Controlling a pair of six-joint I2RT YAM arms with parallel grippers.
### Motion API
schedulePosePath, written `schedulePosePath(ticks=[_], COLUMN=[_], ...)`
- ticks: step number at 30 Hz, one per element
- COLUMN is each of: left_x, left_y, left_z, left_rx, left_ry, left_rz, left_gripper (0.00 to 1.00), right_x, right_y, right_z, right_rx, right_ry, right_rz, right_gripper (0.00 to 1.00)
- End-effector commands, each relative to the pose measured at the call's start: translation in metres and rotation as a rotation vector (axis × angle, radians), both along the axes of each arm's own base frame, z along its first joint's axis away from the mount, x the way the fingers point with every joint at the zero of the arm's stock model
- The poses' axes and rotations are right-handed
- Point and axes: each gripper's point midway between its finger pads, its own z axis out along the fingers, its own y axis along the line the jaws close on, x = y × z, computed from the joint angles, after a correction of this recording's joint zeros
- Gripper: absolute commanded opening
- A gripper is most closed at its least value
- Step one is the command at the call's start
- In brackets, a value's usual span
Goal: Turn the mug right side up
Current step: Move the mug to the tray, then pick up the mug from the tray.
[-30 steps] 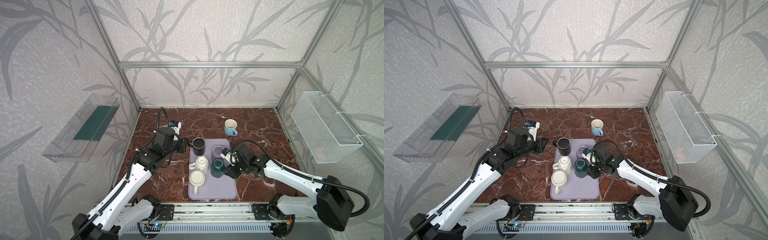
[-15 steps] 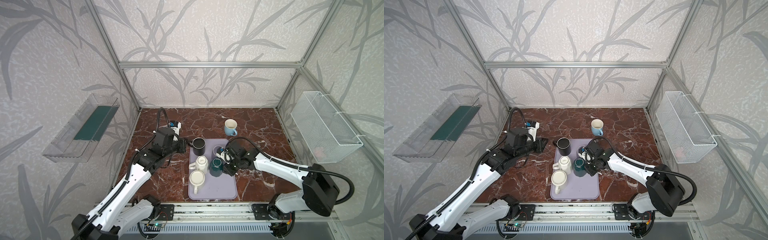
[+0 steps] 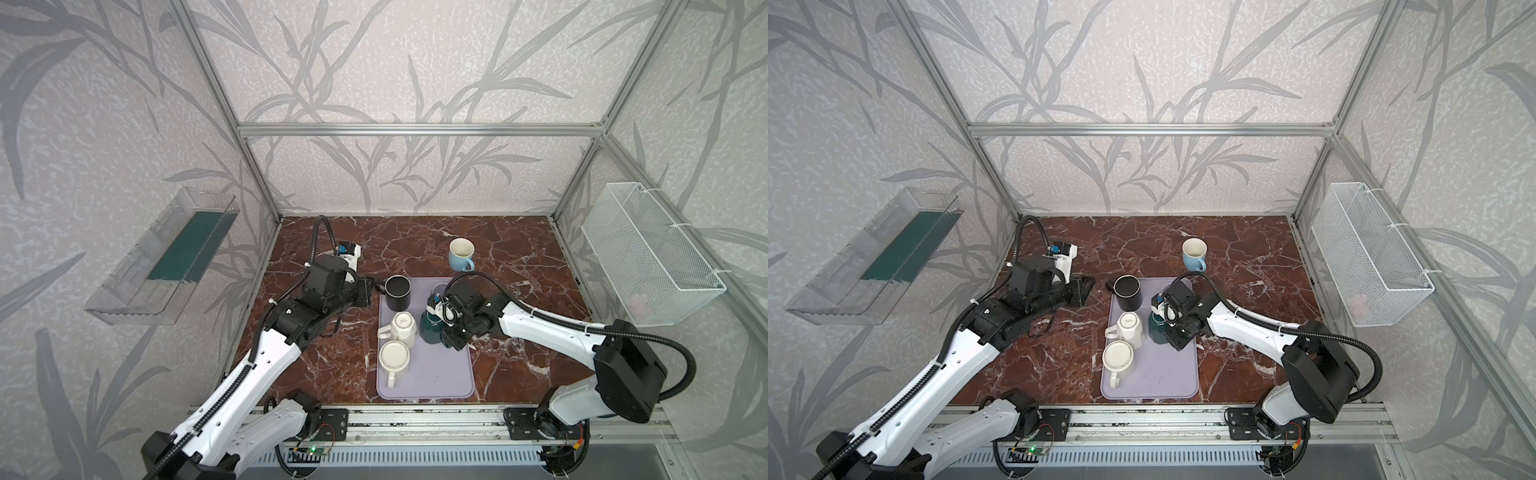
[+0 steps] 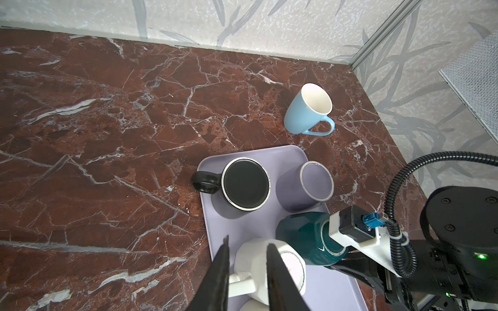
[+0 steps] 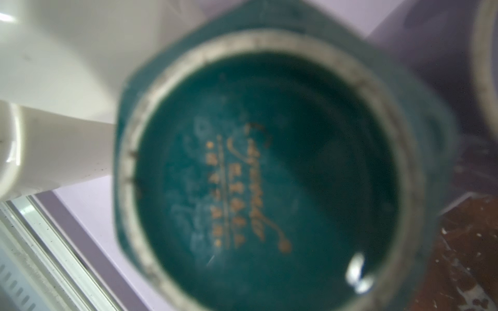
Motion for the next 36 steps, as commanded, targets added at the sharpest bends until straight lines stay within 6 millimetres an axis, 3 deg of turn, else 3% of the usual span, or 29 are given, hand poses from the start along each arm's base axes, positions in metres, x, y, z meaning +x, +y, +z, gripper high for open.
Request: schedulePosePath(ticks=[1, 16, 19, 26, 31, 36], left_x=[-0.004, -0.007, -0.008, -0.010, -0.014, -0.016], left_y=[0.004, 0.005, 0.005, 0.006, 0.011, 0.012], left_z=[-0.001, -0.003, -0.003, -0.003, 0.000, 0.003], left_rx=[0.008, -0.003, -0.010, -0.014, -0.012, -0.019], left_ry=[0.003, 0.007, 0.005, 0.003, -0.008, -0.019], left_rz=[0.012, 0.017, 0.018, 0.020, 0.029, 0.033], left_gripper=[0.26, 0.27, 0.27, 0.27, 0.27, 0.27], right_x=[-0.002, 0.009, 0.013, 0.012, 0.016, 0.018], right_y=[-0.007, 0.002, 0.006, 0.011, 0.016, 0.025], right_z=[-0.004, -0.004, -0.001, -0.007, 0.016, 0.058], right_rx=[-0.059, -0.042, -0.023, -0.033, 0.032, 0.166], right_ry=[0.018, -0.040, -0.048, -0.008, -0.053, -0.088], right_rz=[-0.015, -0.166, -0.186, -0.188, -0.187, -0.164], right_gripper=[0.27, 0.32, 0.28, 0.06, 0.02, 0.00])
